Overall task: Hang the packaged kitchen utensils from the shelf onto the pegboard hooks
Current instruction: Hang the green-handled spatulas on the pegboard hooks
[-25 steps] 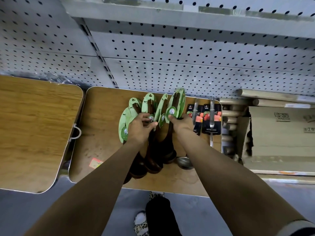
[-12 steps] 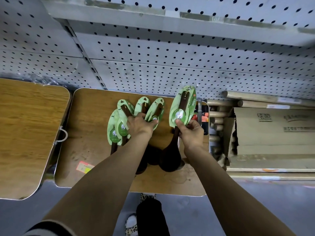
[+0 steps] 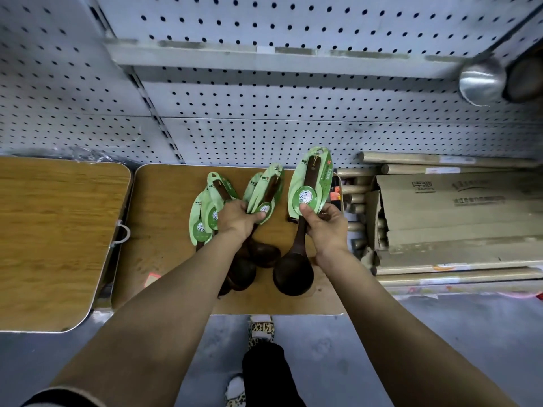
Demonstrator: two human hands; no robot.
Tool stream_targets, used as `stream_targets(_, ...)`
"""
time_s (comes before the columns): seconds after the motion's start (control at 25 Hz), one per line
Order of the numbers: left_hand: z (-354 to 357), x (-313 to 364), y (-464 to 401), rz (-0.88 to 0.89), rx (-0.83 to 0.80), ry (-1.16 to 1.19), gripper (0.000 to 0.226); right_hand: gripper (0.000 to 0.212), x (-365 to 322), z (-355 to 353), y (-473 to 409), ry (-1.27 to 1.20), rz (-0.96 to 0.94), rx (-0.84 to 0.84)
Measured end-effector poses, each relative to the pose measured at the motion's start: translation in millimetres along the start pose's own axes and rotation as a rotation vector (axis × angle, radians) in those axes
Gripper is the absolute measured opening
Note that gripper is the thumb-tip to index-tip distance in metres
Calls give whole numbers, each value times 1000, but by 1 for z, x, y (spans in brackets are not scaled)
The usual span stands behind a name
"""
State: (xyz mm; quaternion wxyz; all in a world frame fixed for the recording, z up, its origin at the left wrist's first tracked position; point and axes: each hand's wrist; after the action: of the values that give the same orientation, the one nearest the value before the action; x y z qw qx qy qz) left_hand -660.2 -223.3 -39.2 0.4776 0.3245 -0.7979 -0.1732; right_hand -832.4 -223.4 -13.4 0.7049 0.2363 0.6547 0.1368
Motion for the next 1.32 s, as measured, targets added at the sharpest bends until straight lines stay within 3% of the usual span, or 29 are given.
stream_targets(0.32, -42, 32, 147, 335, -36, 319, 33, 15, -47, -64, 119, -51, -223, -6)
stream_targets(0.64, -23, 90, 267, 517, -98, 390, 34, 24, -114, -149, 201, -84, -421, -3)
stream_targets(1.32, 223, 281, 407, 658, -90, 555, 26, 13, -236, -461, 143, -19, -640, -216)
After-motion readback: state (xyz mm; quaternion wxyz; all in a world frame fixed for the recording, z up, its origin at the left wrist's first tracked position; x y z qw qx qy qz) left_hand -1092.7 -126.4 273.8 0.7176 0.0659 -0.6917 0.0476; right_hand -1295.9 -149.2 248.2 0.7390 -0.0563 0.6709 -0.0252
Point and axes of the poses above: each hand's wrist, its own y-axis away from the middle knuckle, its own z-axis out of the palm, x = y × z, and after that the axes turned 5 degrees about -x, right-handed
